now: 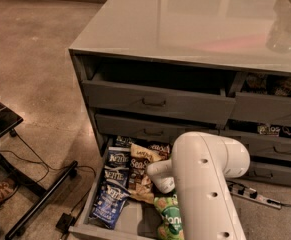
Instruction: Pick brown chip bag from bottom drawer and place on counter
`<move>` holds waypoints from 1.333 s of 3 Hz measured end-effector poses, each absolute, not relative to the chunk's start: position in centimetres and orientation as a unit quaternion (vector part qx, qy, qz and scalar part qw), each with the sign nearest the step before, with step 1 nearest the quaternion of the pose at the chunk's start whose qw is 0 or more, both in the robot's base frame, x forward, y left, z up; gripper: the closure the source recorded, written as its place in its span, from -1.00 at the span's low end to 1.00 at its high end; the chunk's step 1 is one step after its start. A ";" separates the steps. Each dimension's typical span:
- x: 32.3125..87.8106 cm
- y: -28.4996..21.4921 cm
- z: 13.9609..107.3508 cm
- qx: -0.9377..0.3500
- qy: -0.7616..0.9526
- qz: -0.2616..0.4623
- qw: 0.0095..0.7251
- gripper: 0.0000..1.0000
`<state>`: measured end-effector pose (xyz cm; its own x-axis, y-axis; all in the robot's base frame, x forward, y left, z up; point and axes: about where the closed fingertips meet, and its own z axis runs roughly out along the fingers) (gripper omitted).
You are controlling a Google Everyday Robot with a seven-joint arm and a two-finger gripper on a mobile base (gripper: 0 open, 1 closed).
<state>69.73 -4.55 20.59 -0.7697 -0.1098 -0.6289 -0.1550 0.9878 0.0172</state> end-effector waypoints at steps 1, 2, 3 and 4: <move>69.6 -4.6 20.8 -0.070 0.939 0.035 0.334 1.00; 68.7 -5.2 23.8 -0.073 0.930 0.041 0.358 1.00; 66.9 -6.3 29.0 -0.073 0.912 0.046 0.400 1.00; 64.4 -6.9 33.9 -0.080 0.894 0.048 0.438 1.00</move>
Offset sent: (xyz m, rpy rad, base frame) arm -0.0292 -0.0193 0.0940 0.0418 -0.1583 0.0233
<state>64.43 -6.92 33.91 -0.6038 -0.1011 -0.7907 -0.1857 0.9825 0.0162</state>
